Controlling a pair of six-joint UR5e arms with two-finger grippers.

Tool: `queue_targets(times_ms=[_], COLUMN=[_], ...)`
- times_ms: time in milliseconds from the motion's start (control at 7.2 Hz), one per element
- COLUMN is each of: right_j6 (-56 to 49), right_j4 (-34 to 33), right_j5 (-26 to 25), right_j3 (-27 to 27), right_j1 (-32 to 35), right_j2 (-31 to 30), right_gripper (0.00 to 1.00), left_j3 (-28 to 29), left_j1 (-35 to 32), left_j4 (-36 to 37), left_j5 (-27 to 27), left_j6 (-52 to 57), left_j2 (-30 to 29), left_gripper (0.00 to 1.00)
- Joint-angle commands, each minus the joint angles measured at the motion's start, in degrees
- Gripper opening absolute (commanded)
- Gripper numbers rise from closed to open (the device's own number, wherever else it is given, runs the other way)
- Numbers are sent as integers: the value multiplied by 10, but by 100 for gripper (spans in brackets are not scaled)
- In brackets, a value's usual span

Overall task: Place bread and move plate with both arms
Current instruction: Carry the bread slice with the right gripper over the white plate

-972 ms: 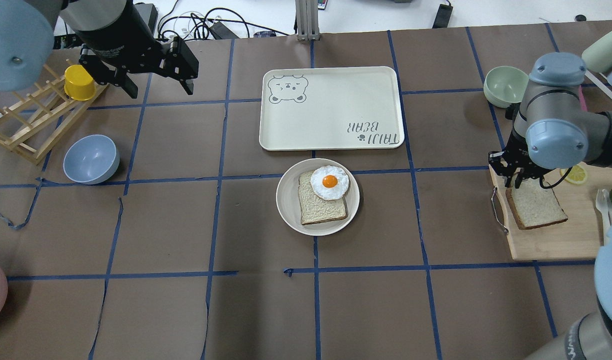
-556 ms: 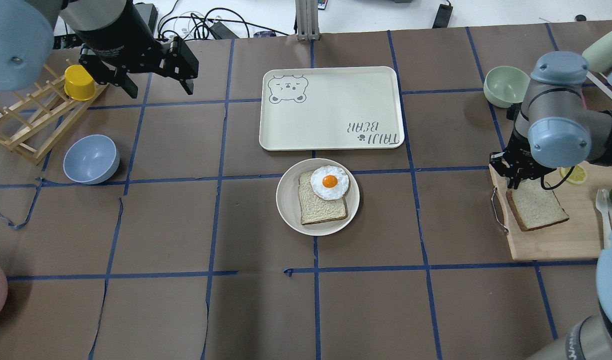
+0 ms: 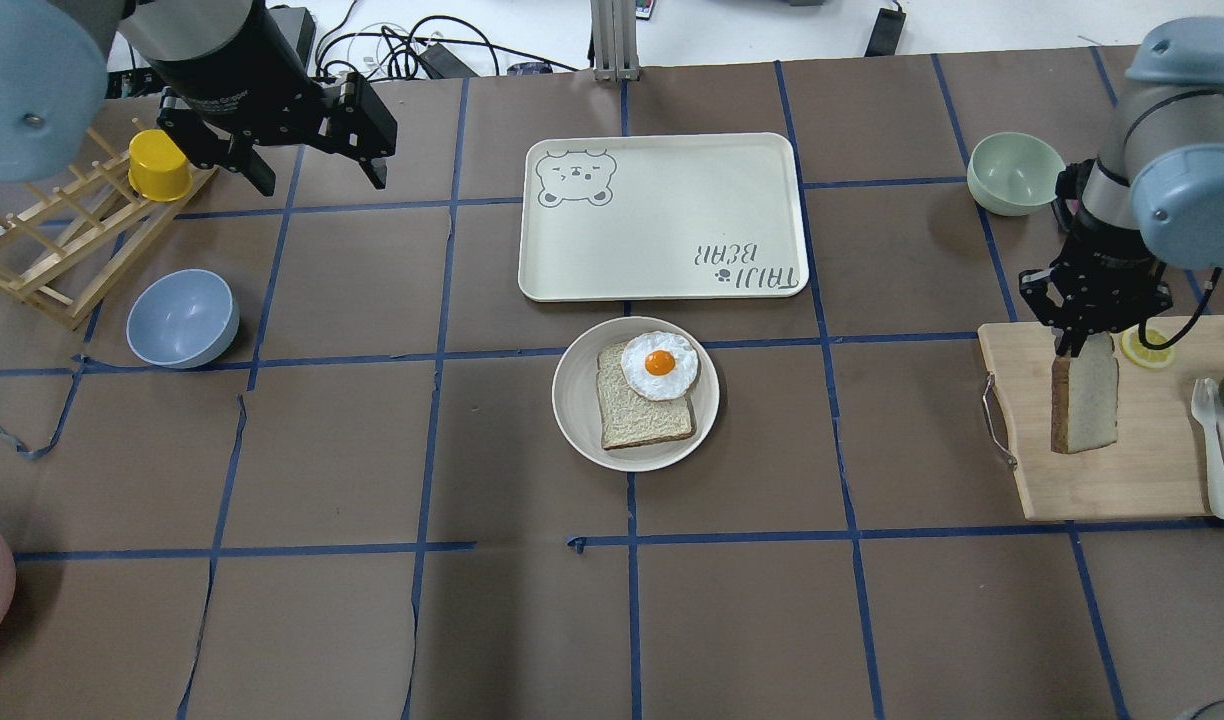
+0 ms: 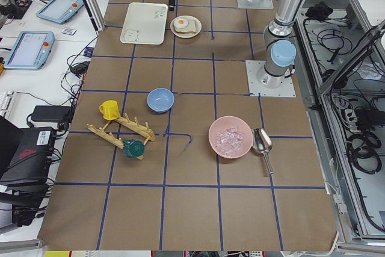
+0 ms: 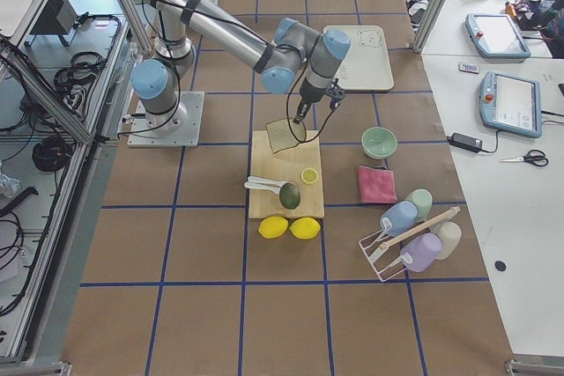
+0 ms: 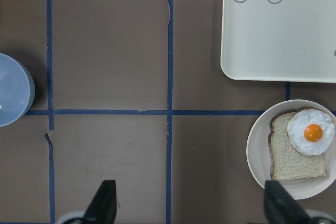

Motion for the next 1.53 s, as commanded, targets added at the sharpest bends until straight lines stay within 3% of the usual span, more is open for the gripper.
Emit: queue_targets(times_ms=[0, 278, 556, 833, 1111, 1389], right_j6=[61, 230, 376, 519, 539, 539], right_j4=[124, 133, 96, 17, 11, 10], right_j5=[29, 75, 102, 142, 142, 141], right_j3=[-109, -125, -126, -130, -166, -166], right_j1=[37, 152, 240, 322, 365, 387], right_j2=[2, 2, 25, 70, 107, 123], right_gripper=[0, 0, 0, 0, 0, 0], left_j3=[0, 1, 0, 0, -1, -1], left_j1=[1, 1, 0, 4, 2, 2], left_j4=[0, 0, 0, 0, 0, 0], left_j5=[0, 0, -1, 0, 0, -1], left_j6=[0, 0, 0, 1, 1, 1], left_j2=[1, 1, 1, 1, 1, 1], left_gripper=[100, 100, 100, 100, 100, 100])
